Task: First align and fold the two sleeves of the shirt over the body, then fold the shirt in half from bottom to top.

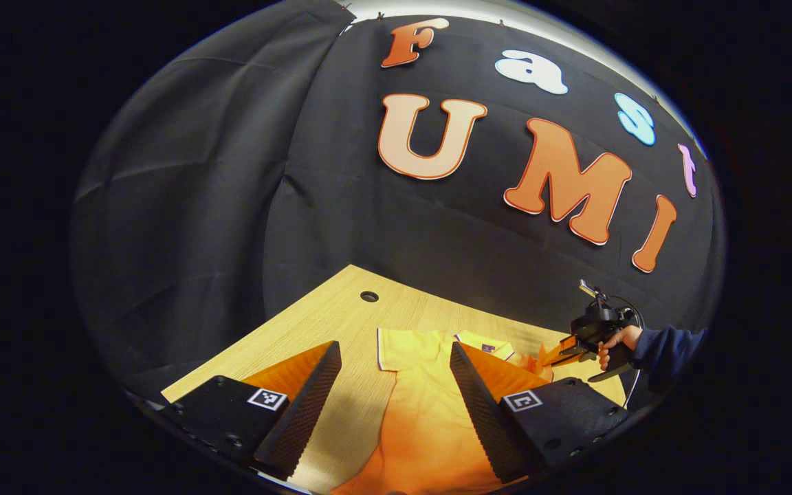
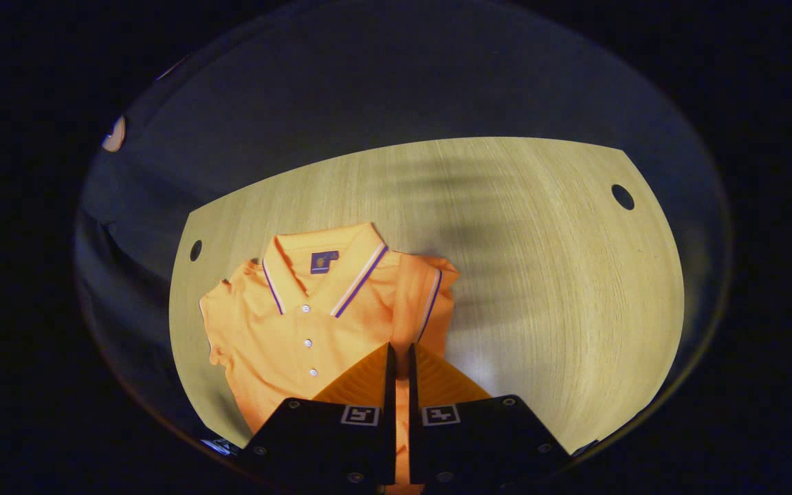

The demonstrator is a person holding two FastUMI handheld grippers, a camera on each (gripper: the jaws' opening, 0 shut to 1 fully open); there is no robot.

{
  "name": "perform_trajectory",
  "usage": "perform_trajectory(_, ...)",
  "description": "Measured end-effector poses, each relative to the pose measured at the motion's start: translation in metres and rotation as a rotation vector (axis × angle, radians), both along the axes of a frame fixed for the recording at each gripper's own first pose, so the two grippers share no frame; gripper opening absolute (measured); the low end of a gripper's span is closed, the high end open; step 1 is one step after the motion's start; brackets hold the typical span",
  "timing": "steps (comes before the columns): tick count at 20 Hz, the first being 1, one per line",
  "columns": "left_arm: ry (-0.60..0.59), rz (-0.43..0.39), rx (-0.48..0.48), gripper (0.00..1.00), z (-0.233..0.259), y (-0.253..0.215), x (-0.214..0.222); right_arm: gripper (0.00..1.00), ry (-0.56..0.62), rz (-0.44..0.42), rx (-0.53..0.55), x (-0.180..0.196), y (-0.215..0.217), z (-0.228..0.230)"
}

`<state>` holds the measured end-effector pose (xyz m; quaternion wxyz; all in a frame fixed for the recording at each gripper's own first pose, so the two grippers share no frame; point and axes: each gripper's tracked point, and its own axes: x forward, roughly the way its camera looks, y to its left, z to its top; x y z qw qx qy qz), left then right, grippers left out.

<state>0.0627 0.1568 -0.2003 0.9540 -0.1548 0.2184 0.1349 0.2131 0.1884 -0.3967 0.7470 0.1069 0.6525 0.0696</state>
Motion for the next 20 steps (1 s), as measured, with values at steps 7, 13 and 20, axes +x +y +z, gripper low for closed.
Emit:
perform_trajectory(7, 0.037, -0.12, -0.015, 0.98, -0.025, 0.027, 0.035, 0.5, -0.04, -0.002, 0.054, -0.009, 0.047, 0.035)
perform_trajectory(13, 0.151, -0.232, -0.093, 0.98, -0.058, 0.039, 0.096, 0.62, -0.139, -0.09, 0.018, -0.025, 0.032, 0.074)
perform_trajectory(20, 0.379, -0.312, -0.27, 0.98, -0.123, 0.019, 0.15, 0.97, -0.217, -0.229, 0.003, -0.071, -0.016, 0.116)
